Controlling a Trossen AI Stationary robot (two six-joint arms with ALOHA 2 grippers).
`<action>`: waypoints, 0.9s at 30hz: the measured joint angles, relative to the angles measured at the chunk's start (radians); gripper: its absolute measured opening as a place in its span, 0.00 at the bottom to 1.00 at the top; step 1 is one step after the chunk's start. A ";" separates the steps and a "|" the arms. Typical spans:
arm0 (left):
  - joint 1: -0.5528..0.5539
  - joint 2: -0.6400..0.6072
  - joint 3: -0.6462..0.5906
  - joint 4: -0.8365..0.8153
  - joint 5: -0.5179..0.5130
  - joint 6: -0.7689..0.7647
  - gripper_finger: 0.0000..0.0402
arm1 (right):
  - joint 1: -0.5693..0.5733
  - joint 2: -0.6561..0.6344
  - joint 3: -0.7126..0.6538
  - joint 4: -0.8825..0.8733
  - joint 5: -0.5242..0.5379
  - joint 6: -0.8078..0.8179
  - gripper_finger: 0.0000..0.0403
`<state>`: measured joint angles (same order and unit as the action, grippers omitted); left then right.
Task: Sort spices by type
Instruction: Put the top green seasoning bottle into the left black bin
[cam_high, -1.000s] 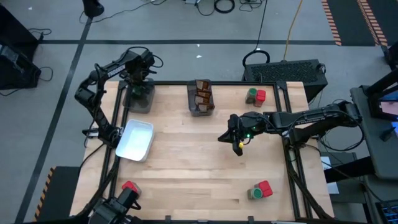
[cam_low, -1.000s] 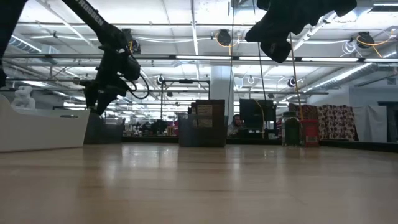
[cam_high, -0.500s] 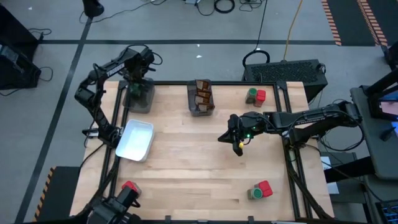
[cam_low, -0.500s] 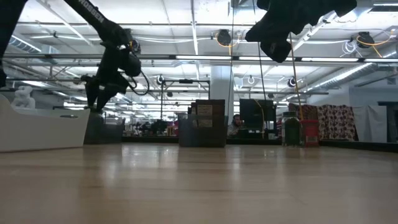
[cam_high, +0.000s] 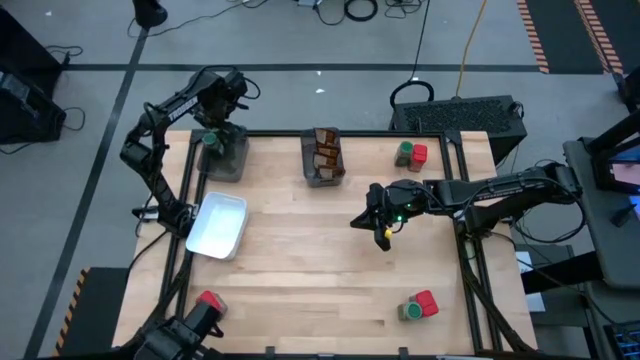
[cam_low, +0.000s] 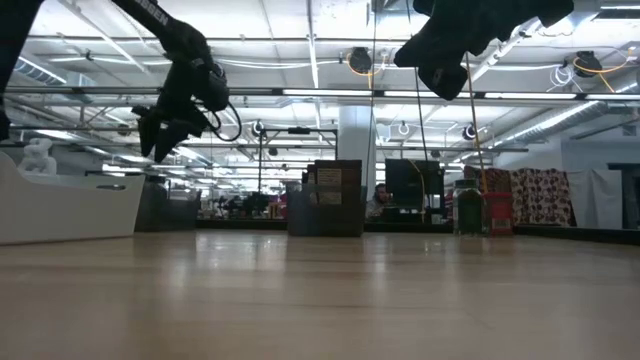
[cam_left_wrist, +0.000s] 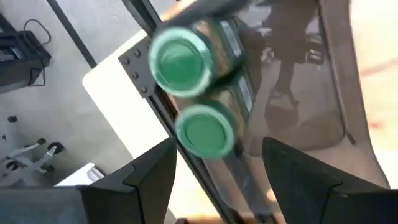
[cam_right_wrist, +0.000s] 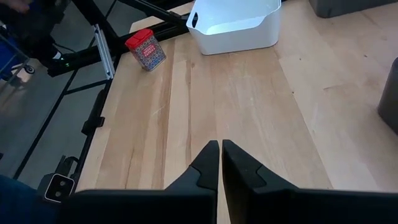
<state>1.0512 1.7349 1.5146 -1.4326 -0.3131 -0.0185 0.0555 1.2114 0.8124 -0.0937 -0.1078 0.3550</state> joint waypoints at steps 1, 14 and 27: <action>-0.010 -0.004 0.000 -0.013 0.013 0.008 0.60 | 0.000 0.000 0.000 0.000 0.004 0.000 0.00; -0.387 -0.198 0.001 0.028 0.334 0.028 0.60 | -0.001 0.000 0.000 0.010 0.005 -0.005 0.00; -0.918 -0.330 0.001 0.187 0.534 -0.137 0.60 | -0.001 0.000 0.000 0.010 0.007 -0.007 0.00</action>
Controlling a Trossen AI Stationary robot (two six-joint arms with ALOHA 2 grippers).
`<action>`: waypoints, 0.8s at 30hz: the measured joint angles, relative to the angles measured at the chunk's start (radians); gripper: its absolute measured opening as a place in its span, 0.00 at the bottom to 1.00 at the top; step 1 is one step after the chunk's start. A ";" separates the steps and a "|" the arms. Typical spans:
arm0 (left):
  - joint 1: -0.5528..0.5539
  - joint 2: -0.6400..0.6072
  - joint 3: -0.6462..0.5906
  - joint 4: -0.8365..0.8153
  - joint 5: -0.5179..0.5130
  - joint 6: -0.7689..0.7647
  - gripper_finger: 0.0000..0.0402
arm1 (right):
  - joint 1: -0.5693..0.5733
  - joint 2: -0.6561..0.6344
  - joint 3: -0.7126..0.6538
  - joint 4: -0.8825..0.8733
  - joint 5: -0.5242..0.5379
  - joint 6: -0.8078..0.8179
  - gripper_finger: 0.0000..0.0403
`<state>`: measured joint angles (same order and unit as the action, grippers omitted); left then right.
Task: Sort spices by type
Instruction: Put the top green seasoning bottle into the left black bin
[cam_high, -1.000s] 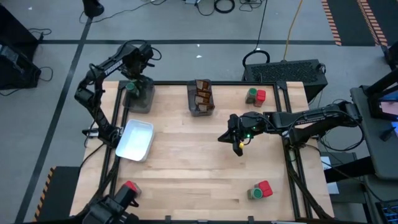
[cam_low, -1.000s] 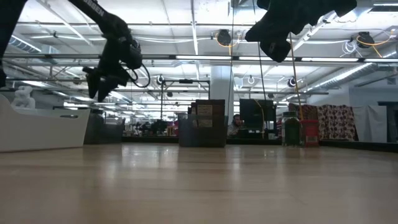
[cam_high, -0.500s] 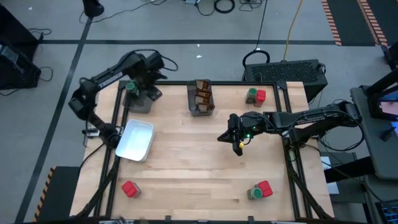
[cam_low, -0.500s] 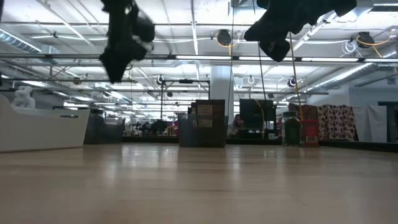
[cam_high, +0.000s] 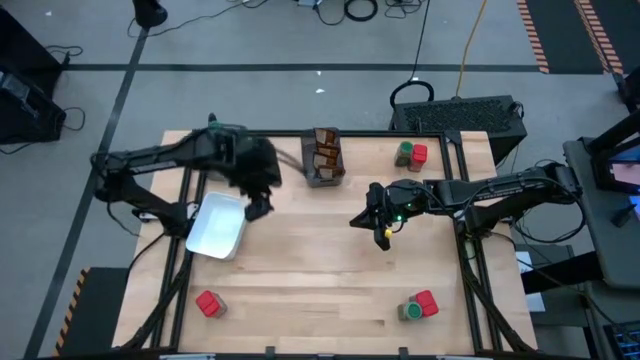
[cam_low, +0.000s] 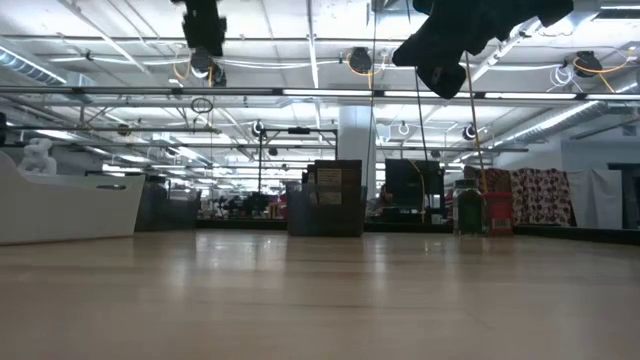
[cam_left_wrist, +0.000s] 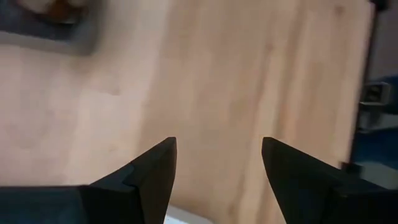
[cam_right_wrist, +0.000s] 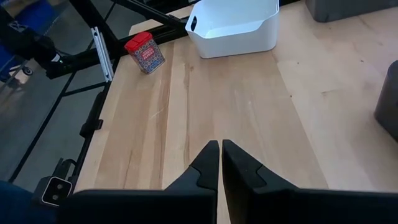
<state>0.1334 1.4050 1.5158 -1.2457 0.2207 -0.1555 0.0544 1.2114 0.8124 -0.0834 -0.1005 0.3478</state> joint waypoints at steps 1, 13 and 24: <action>-0.037 -0.001 0.000 0.007 0.000 -0.018 0.60 | 0.000 0.000 0.000 0.000 0.000 -0.005 0.00; -0.248 0.103 0.000 0.307 -0.069 -0.051 0.60 | -0.001 -0.043 0.019 -0.073 -0.058 -0.024 0.00; -0.198 0.253 0.000 0.525 -0.076 0.143 0.60 | 0.034 -0.153 0.309 -0.746 0.058 0.056 0.00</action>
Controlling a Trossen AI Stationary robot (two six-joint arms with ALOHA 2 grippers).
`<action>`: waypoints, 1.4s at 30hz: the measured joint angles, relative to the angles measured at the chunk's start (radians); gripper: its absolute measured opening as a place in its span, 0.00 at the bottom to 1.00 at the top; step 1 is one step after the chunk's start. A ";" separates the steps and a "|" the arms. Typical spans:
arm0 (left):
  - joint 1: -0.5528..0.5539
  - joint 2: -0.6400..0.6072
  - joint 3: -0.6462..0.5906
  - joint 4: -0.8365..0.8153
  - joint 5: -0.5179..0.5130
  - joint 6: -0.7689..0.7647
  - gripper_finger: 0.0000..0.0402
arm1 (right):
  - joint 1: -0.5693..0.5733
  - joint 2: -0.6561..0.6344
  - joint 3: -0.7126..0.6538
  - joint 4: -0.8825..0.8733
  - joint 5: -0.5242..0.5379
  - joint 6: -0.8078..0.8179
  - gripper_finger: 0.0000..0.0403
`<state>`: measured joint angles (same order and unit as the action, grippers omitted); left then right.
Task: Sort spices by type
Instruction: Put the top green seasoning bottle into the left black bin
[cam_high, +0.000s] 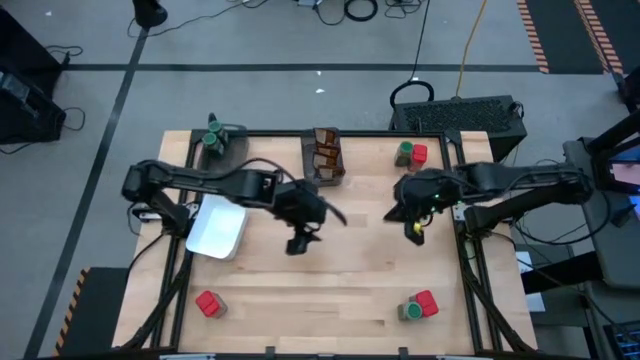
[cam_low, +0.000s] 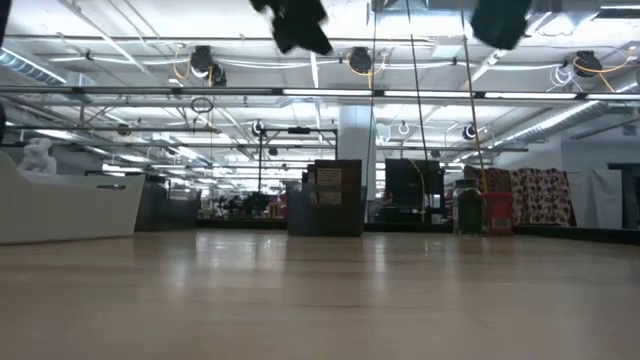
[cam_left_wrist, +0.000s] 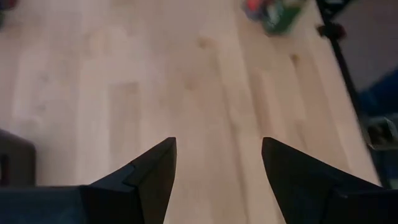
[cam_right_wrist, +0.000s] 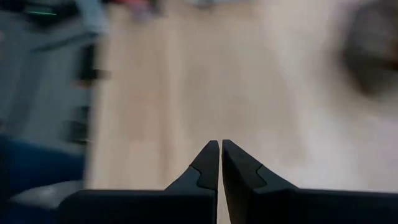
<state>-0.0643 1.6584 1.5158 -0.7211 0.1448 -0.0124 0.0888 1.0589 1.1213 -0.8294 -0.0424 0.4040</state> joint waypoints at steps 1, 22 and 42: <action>0.012 0.015 0.000 0.019 0.000 -0.005 0.60 | -0.001 -0.004 0.026 -0.076 0.068 0.017 0.00; 0.099 0.074 0.000 0.368 0.025 -0.112 0.60 | -0.754 0.102 0.048 -0.138 0.239 -0.183 0.18; 0.044 0.074 0.000 0.306 0.030 -0.140 0.60 | -0.953 0.476 0.051 -0.095 0.148 -0.161 0.75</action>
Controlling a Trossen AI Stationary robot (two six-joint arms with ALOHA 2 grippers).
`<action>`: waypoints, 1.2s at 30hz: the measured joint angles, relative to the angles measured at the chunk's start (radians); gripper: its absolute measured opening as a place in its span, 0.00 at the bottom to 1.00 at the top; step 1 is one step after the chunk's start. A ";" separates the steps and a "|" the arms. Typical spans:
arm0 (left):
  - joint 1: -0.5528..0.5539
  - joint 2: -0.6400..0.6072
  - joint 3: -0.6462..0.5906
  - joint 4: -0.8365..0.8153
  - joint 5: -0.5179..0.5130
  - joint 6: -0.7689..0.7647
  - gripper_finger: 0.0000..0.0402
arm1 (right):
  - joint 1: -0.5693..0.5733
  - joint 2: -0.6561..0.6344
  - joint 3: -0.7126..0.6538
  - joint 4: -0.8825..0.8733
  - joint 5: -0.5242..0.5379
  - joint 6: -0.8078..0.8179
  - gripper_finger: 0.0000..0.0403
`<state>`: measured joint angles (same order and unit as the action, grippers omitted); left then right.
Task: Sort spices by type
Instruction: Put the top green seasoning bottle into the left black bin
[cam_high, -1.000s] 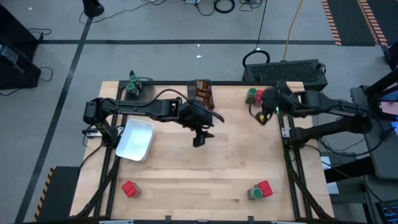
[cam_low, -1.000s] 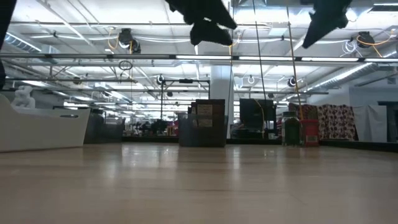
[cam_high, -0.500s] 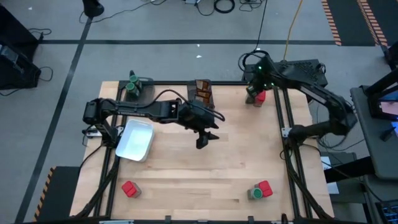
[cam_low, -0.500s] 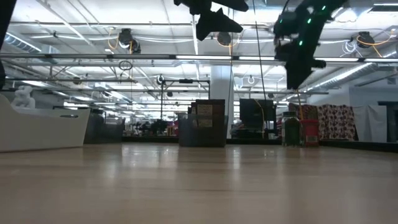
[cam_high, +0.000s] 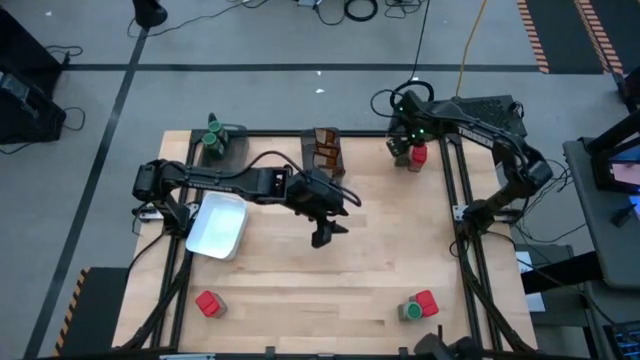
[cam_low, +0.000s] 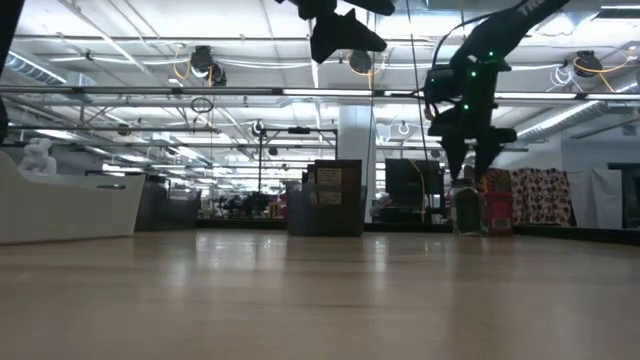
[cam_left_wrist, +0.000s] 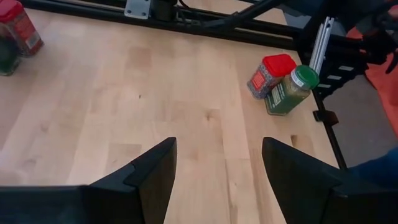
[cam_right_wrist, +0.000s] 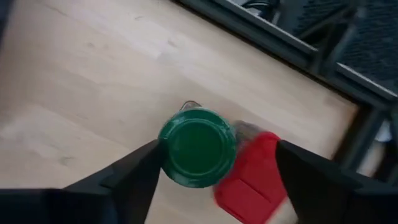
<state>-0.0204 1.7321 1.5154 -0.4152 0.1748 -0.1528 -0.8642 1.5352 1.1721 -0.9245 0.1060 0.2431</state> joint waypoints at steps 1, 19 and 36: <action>-0.001 0.000 0.000 0.000 0.000 0.000 0.60 | 0.000 0.005 0.000 0.004 -0.009 0.002 0.77; 0.000 0.000 0.000 -0.017 -0.001 0.002 0.60 | 0.002 0.019 -0.003 0.042 -0.010 0.029 0.80; 0.000 -0.001 0.000 -0.016 -0.008 0.002 0.60 | 0.075 0.039 -0.003 0.032 -0.109 -0.710 0.80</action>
<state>-0.0200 1.7313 1.5154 -0.4308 0.1673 -0.1512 -0.7897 1.5745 1.1694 -0.8928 -0.0025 -0.4664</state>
